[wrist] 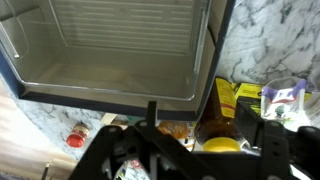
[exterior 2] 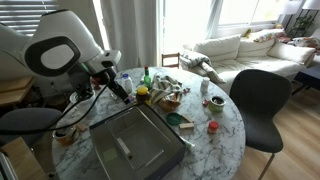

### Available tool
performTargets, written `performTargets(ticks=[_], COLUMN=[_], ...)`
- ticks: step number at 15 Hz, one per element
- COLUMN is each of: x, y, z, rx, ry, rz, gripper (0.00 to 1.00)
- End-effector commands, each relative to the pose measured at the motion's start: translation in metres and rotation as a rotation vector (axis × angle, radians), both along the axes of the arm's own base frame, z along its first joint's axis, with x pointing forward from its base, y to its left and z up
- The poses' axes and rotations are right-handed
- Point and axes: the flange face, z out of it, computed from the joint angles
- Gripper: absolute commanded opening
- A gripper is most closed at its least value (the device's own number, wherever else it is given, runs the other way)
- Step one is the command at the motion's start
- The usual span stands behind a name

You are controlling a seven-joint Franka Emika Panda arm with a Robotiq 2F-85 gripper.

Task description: Move the cup to the side the put the plastic box into the cardboard box

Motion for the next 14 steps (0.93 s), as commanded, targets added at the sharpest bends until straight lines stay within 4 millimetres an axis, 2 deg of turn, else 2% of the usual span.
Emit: performTargets(ticks=[1,3,6,10,14], x=[-0.019,-0.029,-0.050,-0.081,-0.108], y=[-0.001,0.001,-0.012,-0.027,-0.034], z=[0.028,0.045,0.074,0.120,0.164], rx=[0.012,0.053,0.101,0.150,0.170], ry=[-0.002,0.008,0.093,0.222,0.292], rz=[0.133,0.234,0.300,0.288,0.230], gripper=[1.00,1.00,1.00,1.00,1.00])
